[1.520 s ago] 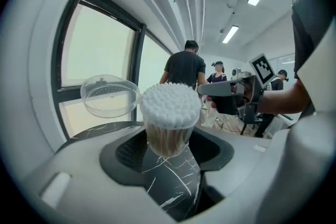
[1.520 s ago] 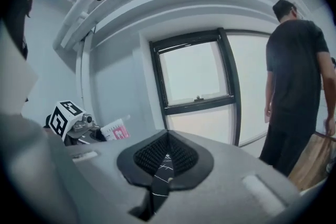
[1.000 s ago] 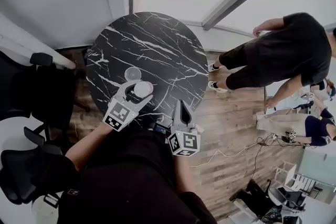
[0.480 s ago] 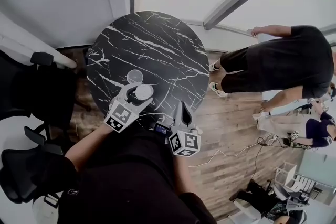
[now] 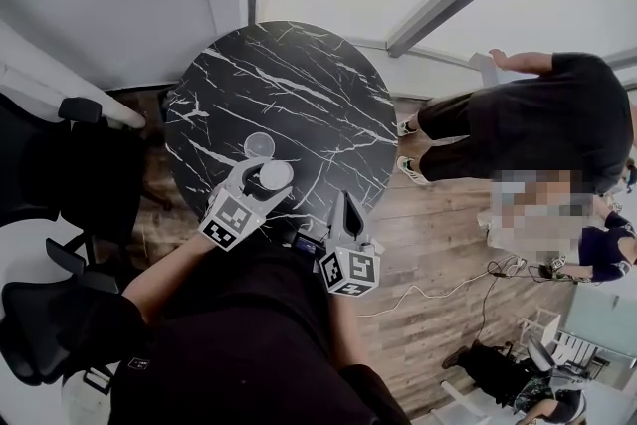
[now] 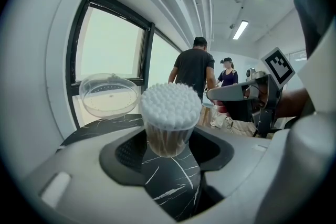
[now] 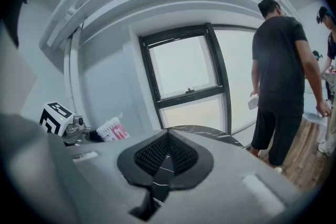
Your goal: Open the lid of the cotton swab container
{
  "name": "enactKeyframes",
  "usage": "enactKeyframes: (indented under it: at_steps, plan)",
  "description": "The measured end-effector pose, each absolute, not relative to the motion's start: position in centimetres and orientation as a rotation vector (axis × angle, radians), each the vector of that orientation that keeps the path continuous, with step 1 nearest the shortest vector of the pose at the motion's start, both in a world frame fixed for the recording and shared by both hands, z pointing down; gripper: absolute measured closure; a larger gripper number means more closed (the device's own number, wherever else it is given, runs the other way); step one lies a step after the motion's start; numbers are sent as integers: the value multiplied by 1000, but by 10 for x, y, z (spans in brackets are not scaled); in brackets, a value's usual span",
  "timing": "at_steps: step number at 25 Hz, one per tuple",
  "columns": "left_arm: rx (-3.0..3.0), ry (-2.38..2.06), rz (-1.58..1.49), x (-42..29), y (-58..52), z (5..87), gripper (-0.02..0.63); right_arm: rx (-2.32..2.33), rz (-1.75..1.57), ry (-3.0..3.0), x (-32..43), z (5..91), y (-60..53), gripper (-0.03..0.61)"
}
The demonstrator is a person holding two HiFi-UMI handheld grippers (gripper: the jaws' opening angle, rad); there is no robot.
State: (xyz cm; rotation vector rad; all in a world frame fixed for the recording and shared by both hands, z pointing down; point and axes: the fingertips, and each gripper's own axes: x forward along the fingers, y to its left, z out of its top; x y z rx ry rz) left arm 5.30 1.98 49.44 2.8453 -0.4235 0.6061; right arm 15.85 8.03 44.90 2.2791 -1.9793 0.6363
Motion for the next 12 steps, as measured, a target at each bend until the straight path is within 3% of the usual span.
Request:
enactKeyframes:
  at_steps: [12]
  plan:
    - [2845, -404, 621, 52, 24, 496, 356, 2274, 635, -1978, 156, 451, 83, 578]
